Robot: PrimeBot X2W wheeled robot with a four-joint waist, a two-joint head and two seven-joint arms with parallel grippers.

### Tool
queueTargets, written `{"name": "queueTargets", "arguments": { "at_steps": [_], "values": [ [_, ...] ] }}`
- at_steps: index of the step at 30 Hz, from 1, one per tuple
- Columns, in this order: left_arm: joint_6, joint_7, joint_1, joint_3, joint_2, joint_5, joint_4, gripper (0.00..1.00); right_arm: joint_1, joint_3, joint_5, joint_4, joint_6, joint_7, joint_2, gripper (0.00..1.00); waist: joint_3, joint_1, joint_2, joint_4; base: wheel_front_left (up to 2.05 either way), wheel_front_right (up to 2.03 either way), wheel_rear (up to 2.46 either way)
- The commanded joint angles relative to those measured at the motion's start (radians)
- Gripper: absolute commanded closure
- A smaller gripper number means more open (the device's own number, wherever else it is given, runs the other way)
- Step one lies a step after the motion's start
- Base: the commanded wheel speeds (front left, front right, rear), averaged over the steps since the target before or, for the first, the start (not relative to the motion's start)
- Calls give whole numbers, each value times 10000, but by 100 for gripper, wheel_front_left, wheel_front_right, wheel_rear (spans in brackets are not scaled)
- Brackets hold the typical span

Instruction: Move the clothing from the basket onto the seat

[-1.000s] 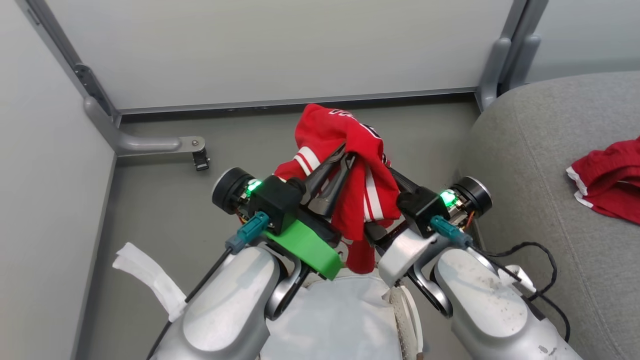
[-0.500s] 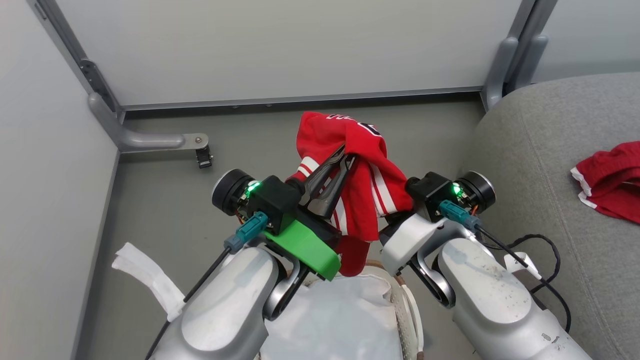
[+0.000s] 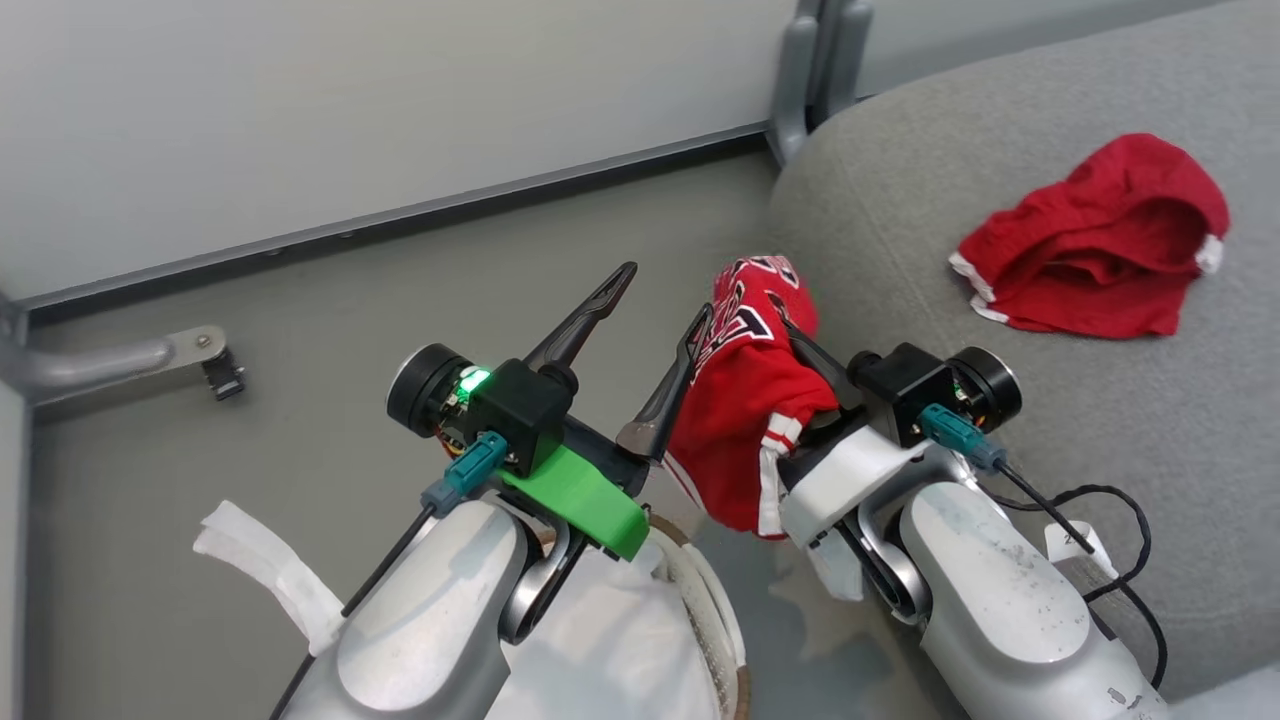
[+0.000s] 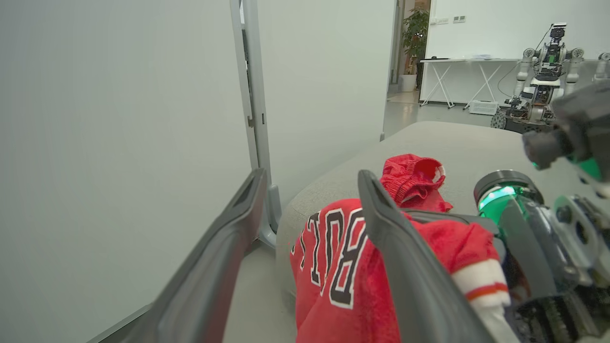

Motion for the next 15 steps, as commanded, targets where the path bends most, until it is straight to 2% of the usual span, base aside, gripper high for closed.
{"name": "queueTargets", "arguments": {
  "at_steps": [1,8,11,15],
  "values": [
    [-29,-6,160,-13,91,68,-32,0,168,-110,-67,-150,-14,-4,-7,100,549,1,0,-1903,0,0,0],
    [-29,-8,132,-165,317,100,-22,0,379,-972,-389,-815,-14,-4,-11,100,1053,1,0,-3263,0,0,0],
    [-29,-6,21,-263,455,115,-93,0,106,-1613,-717,-1108,-14,-6,-1,100,1382,1,0,-3535,0,0,0],
    [-29,-6,-87,-450,709,152,-215,0,-764,-2425,-1517,-1231,-14,-6,7,100,1894,1,0,-3548,0,0,0]
  ]
}}
